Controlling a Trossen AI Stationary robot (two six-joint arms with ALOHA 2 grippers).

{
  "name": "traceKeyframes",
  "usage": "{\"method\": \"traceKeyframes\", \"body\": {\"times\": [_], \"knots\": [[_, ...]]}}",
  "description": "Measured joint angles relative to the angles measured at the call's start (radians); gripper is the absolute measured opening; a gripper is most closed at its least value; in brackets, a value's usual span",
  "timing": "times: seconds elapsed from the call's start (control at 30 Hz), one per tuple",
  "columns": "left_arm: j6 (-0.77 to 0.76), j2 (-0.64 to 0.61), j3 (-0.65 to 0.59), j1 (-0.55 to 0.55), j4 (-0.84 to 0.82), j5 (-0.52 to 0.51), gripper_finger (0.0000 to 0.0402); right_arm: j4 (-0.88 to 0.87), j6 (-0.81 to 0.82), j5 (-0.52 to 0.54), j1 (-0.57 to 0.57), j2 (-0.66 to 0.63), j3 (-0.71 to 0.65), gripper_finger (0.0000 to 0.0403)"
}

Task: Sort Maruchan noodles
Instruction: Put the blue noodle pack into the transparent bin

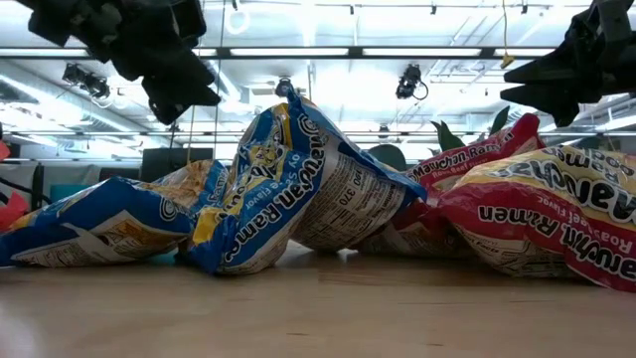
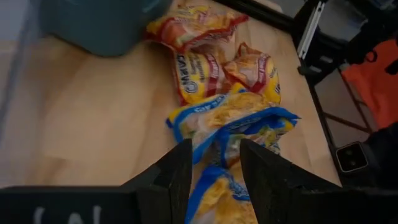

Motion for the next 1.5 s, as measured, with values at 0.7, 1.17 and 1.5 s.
{"method": "traceKeyframes", "body": {"times": [0.7,1.17,1.5], "knots": [[0.055,0.286,0.047,-0.133,-0.063,-0.084,0.0141,0.0,0.0,0.0,0.0,0.0,0.0,0.0199],[0.03,0.286,0.047,-0.14,-0.073,-0.108,0.0088,0.0,0.0,0.0,0.0,0.0,0.0,0.0199],[0.027,0.25,0.047,-0.135,-0.075,-0.086,0.0007,0.0,0.0,0.0,0.0,0.0,0.0,0.0199]]}}
